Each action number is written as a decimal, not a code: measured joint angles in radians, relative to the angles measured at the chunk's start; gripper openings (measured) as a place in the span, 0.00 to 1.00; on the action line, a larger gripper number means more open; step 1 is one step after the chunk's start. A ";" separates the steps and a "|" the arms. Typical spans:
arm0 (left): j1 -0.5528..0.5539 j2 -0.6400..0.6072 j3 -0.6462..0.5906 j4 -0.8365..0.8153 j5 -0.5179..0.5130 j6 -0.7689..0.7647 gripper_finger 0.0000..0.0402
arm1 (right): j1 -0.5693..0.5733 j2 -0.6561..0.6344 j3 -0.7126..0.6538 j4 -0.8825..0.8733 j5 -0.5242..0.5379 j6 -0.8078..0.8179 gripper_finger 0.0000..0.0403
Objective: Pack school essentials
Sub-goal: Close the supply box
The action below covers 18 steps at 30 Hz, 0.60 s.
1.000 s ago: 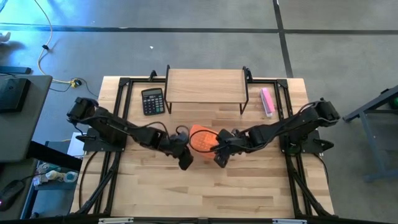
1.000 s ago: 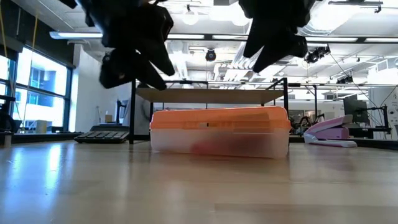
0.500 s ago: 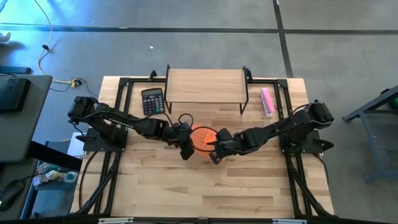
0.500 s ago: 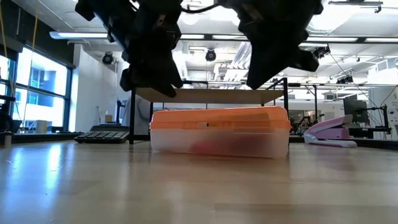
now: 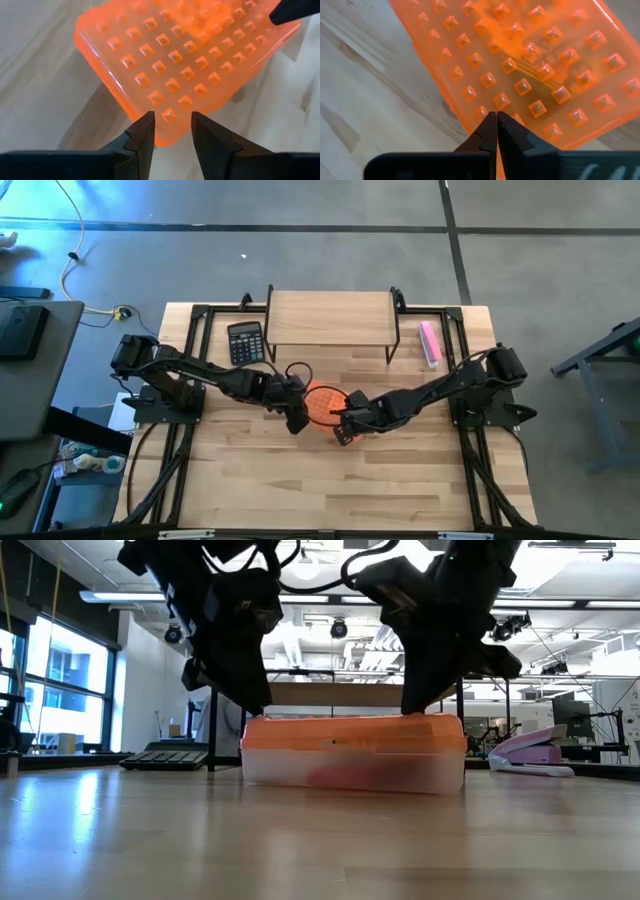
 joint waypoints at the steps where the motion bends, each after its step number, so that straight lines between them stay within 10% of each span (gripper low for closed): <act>1: 0.001 0.005 0.000 0.001 -0.001 0.005 0.29 | 0.000 0.002 0.000 0.000 -0.006 0.003 0.01; 18: -0.062 0.084 0.004 0.015 0.062 -0.075 0.29 | -0.019 0.000 0.003 -0.081 -0.055 -0.078 0.00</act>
